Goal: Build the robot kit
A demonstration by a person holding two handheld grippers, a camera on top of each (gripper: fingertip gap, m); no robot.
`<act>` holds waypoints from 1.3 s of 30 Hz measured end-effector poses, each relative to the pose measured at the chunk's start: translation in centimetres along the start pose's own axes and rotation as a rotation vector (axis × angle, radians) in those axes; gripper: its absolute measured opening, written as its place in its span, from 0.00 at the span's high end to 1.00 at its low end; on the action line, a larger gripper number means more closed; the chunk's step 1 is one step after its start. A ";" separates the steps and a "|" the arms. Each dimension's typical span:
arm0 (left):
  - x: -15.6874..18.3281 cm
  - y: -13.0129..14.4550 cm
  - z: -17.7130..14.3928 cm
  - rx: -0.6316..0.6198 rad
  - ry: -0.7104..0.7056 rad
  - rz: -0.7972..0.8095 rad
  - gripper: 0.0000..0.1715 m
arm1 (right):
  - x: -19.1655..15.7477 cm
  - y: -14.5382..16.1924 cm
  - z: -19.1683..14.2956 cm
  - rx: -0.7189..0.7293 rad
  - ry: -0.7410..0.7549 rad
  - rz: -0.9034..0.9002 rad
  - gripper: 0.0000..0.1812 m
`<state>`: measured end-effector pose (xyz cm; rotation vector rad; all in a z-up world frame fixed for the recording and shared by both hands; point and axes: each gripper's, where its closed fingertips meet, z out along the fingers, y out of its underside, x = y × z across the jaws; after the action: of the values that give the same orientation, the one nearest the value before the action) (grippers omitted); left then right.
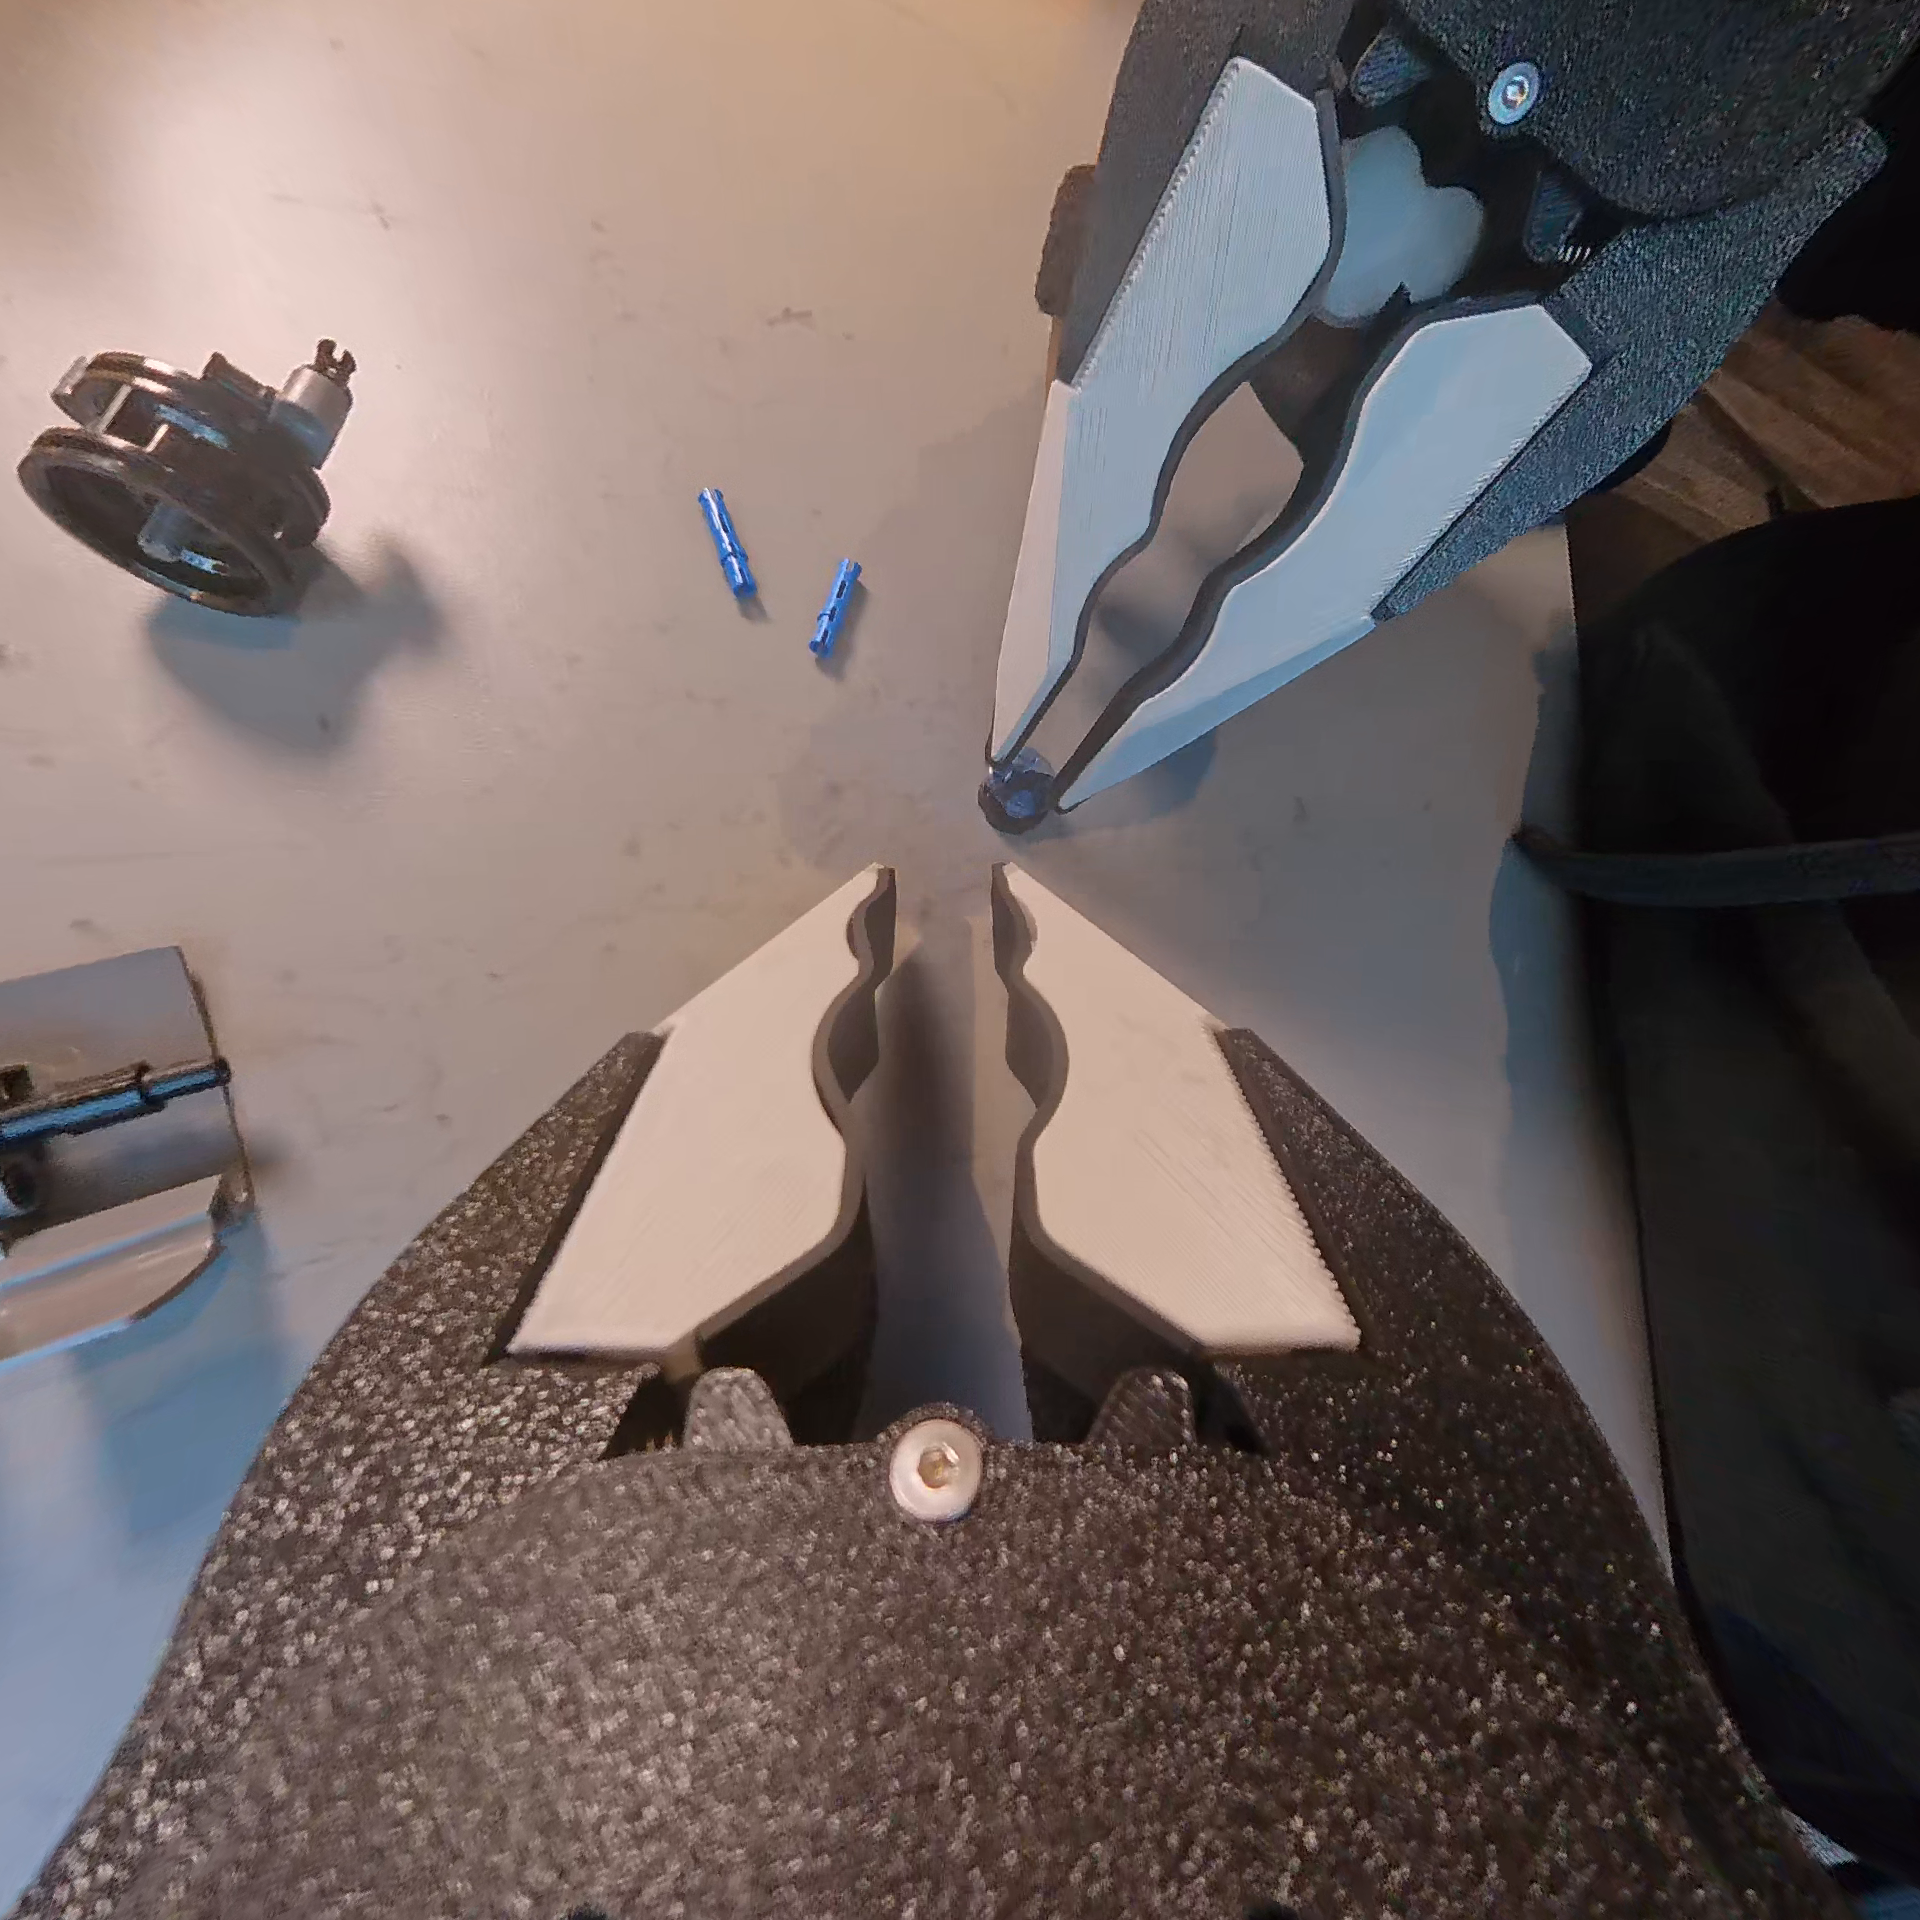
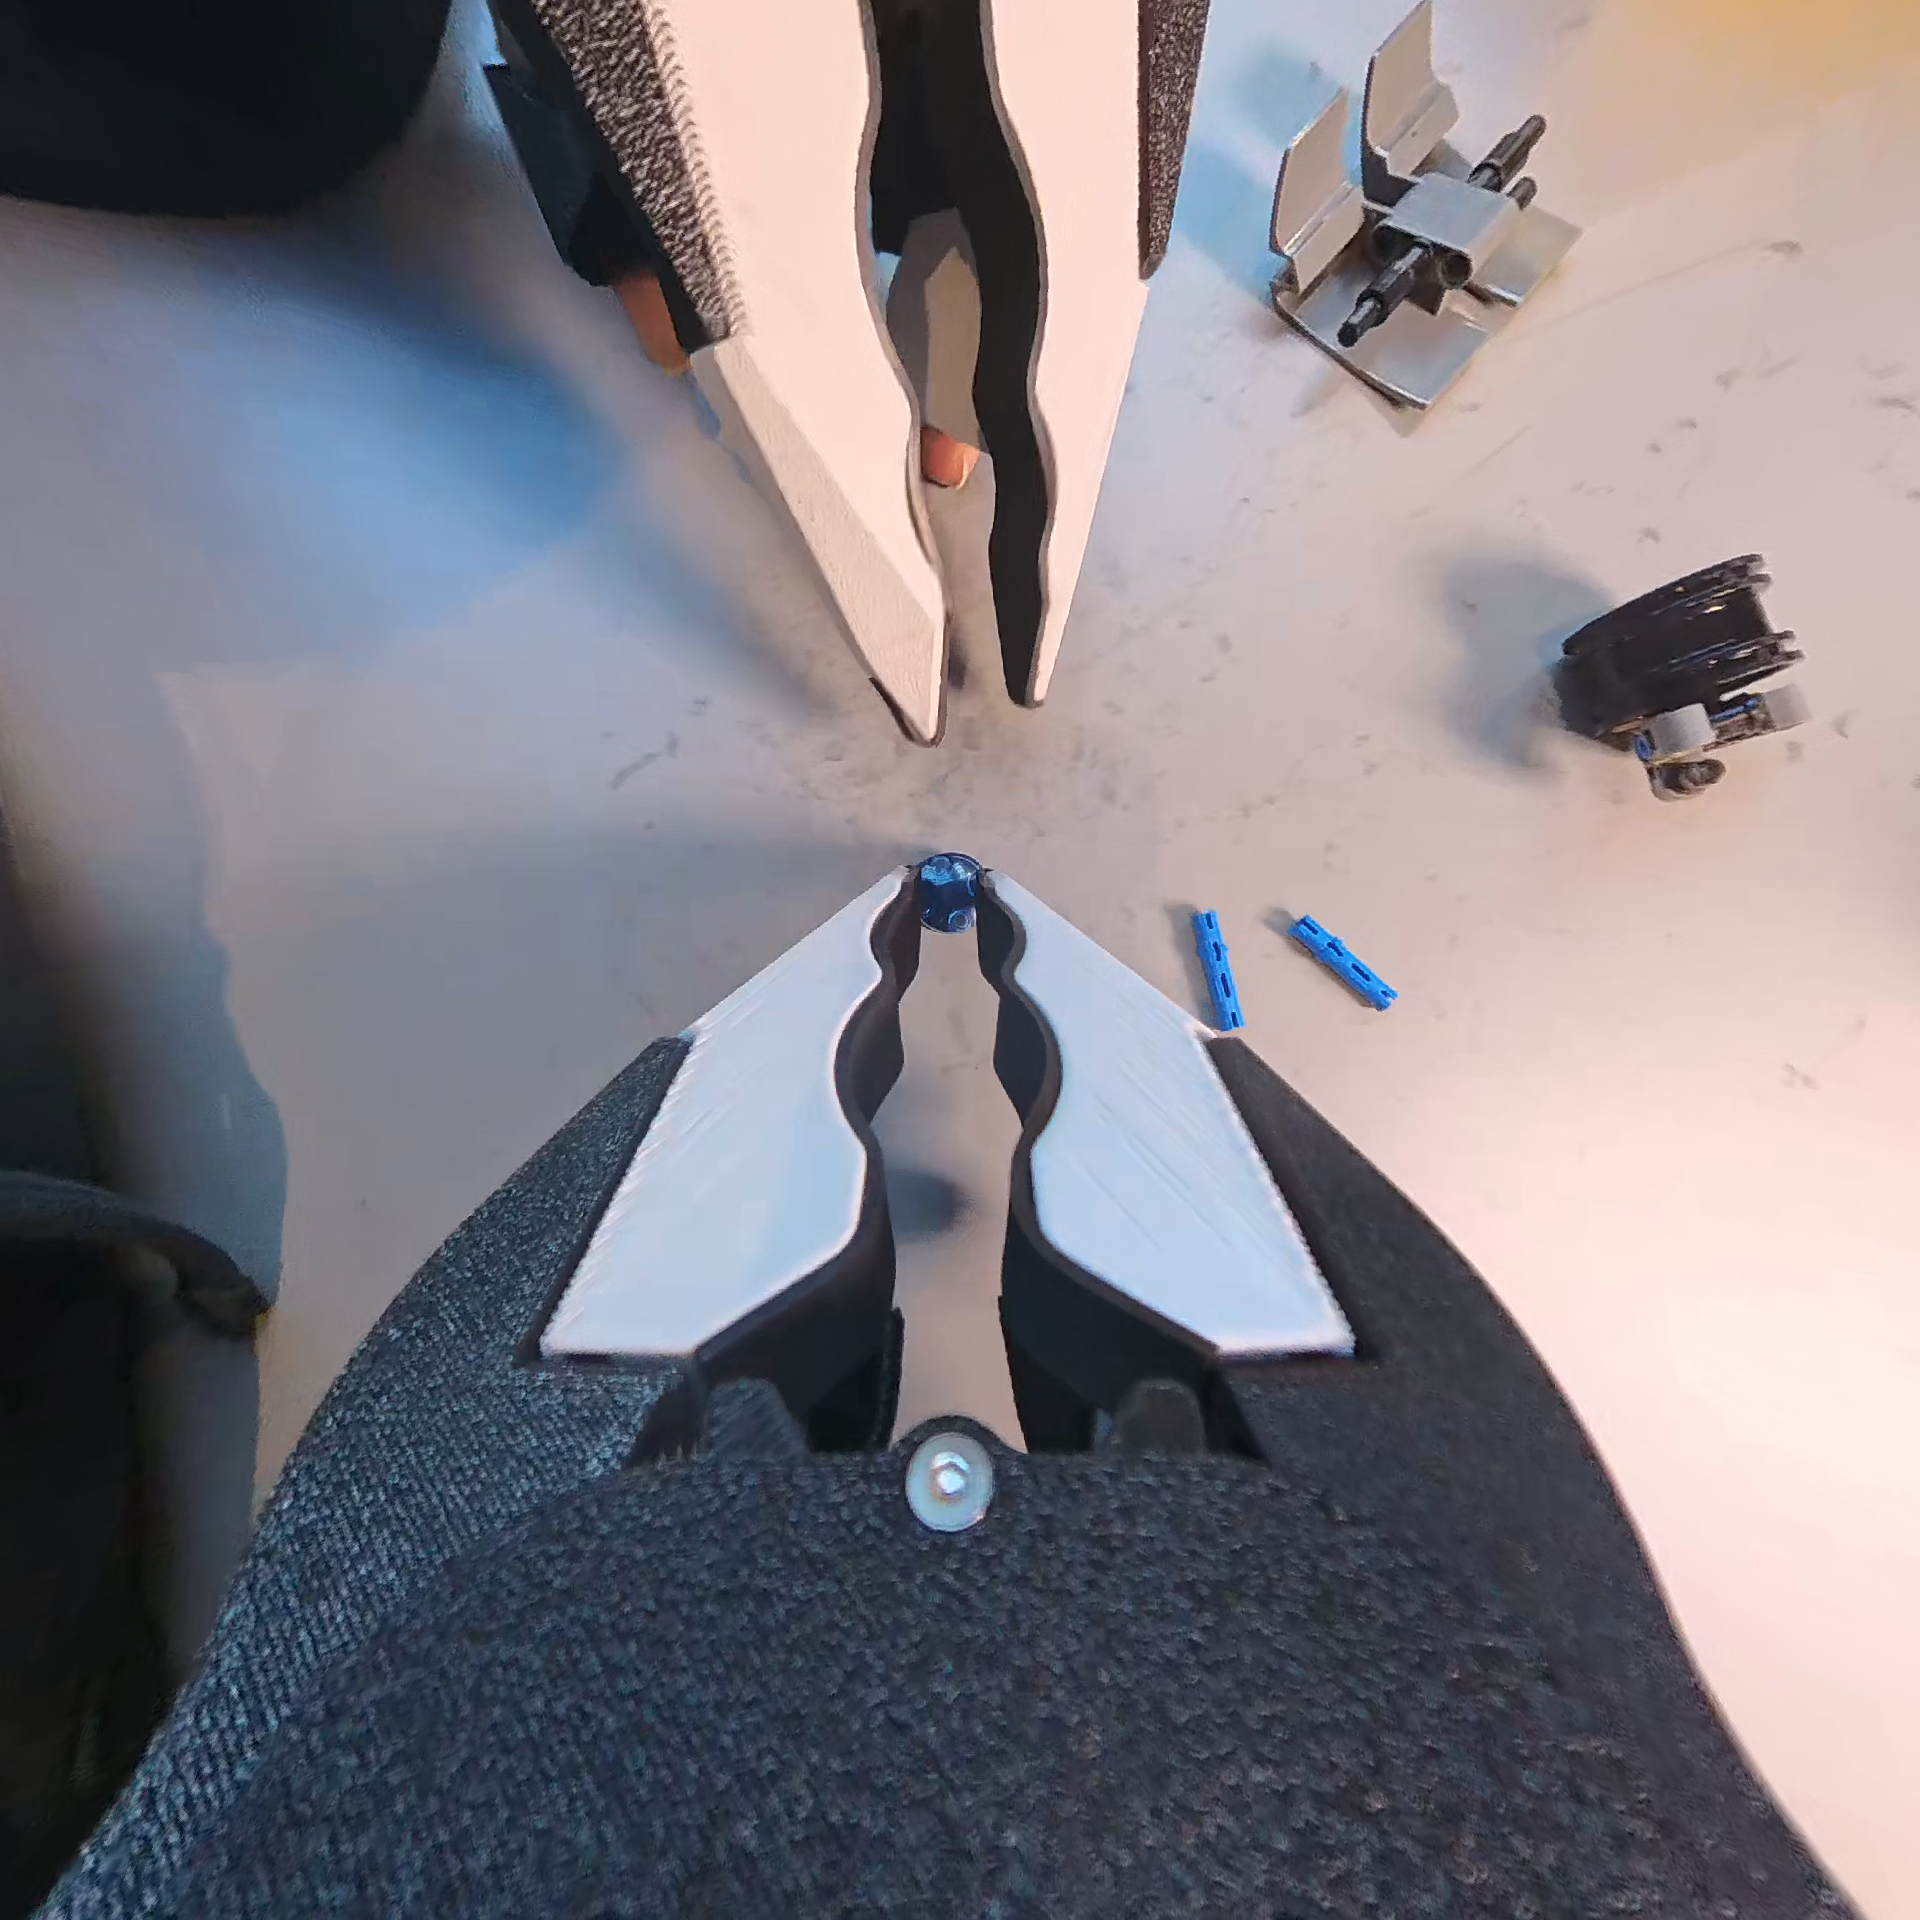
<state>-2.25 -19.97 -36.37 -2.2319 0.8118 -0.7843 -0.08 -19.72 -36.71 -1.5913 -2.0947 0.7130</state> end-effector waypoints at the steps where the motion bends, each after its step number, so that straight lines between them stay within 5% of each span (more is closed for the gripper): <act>1: 0.3 -0.1 0.2 0.001 0.006 0.008 0.90 | 0.0 0.0 0.0 -0.008 -0.006 0.008 0.94; 18: 1.5 0.2 2.3 -0.054 -0.094 0.220 0.95 | -0.3 0.0 0.1 -0.084 -0.077 0.014 0.95; 25: 1.6 0.3 2.1 -0.061 -0.069 0.203 0.89 | -0.4 0.0 0.2 -0.083 -0.065 -0.015 0.95; 39: 1.5 -0.1 2.0 -0.035 -0.067 0.223 0.96 | -0.4 0.0 0.2 -0.062 -0.099 -0.011 0.95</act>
<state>0.13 -20.25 -37.15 -2.1391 1.0273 -0.5904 -0.12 -20.12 -36.87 -1.6064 -2.2139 0.7437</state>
